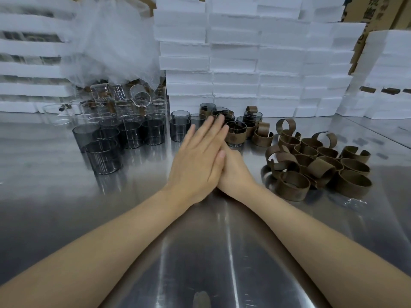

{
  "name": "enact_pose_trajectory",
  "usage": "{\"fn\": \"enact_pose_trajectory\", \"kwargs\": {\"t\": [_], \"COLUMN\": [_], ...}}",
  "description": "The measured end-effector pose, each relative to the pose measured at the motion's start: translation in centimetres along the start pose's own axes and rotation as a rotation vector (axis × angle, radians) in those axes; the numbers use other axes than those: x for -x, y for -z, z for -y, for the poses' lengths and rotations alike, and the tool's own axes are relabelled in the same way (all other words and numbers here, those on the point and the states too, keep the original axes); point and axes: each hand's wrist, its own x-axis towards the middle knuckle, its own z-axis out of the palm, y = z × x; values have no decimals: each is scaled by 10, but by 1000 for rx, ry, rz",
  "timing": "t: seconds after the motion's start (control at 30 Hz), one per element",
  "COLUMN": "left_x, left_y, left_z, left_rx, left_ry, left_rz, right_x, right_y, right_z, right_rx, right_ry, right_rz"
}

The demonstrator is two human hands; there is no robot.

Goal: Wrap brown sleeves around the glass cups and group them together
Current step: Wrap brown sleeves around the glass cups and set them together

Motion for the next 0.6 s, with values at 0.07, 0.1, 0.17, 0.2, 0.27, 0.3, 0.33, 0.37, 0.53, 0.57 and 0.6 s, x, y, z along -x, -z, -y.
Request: {"fn": "enact_pose_trajectory", "kwargs": {"t": [0.07, 0.1, 0.17, 0.2, 0.27, 0.3, 0.33, 0.37, 0.53, 0.57, 0.6], "left_x": [0, 1, 2, 1, -4, -7, -9, -10, -6, -6, -5], "left_y": [2, 3, 7, 9, 12, 14, 15, 16, 11, 10, 8], "left_z": [0, 2, 6, 8, 13, 16, 20, 24, 37, 37, 36], "left_rx": [141, 230, 444, 551, 802, 959, 1120, 1263, 1604, 1636, 1662], "left_ry": [177, 266, 415, 497, 689, 799, 900, 981, 1098, 1121, 1143], "left_rz": [-76, -103, -135, -141, -147, -128, -85, -28, 160, 156, 164], "right_x": [3, 4, 4, 5, 5, 6, 6, 7, 8, 8, 8], "right_y": [-1, -2, -2, -1, 0, 1, 2, 2, 2, 3, 4], "right_z": [7, 9, 9, 11, 12, 13, 15, 15, 16, 17, 17], "right_rx": [-49, -71, -72, -76, -105, -137, -173, -213, -324, -333, -337], "right_ry": [-16, -21, 2, 7, 13, 13, 10, 4, -45, -37, -28], "right_rz": [58, 86, 141, 160, 188, 198, 207, 217, 237, 223, 200]}}
